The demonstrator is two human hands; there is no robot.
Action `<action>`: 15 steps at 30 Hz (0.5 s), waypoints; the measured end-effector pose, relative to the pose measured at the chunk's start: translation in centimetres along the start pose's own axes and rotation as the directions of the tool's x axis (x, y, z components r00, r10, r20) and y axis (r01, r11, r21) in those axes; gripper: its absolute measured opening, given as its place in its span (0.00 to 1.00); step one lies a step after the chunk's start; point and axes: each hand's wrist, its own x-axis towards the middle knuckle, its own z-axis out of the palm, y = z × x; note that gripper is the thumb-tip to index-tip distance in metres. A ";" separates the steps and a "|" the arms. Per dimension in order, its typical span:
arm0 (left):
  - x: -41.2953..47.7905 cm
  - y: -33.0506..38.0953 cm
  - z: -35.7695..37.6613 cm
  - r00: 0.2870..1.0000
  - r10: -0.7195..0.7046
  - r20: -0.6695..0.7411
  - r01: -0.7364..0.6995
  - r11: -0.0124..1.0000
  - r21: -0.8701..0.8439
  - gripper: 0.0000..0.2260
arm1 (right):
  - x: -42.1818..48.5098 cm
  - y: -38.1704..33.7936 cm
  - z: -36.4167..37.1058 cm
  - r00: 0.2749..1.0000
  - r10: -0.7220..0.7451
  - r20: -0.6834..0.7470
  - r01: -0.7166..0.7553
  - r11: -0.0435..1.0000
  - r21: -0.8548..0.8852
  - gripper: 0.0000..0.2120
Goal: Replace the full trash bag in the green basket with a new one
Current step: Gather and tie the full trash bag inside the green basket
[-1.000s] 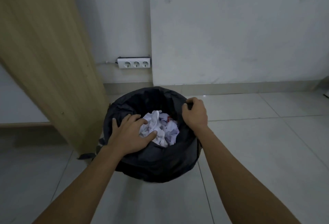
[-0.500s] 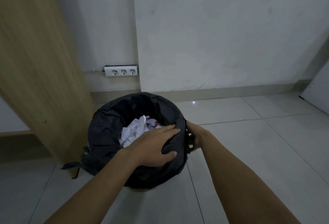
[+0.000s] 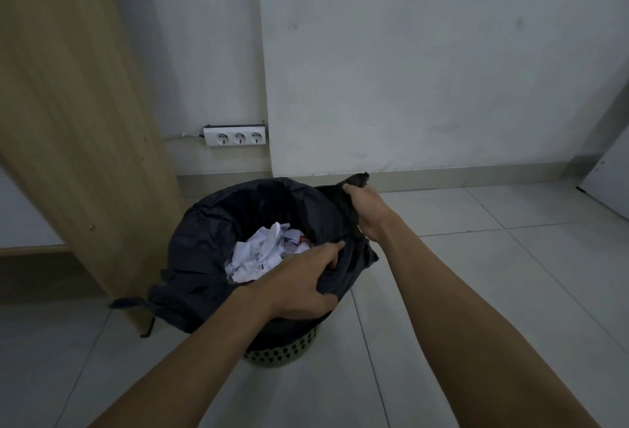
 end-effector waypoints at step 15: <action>0.5 0.8 -0.4 0.990 0.097 -0.107 -0.087 0.992 0.094 0.09 | 0.3 1.6 4.7 0.932 -0.308 -0.190 0.163 0.826 -0.540 0.05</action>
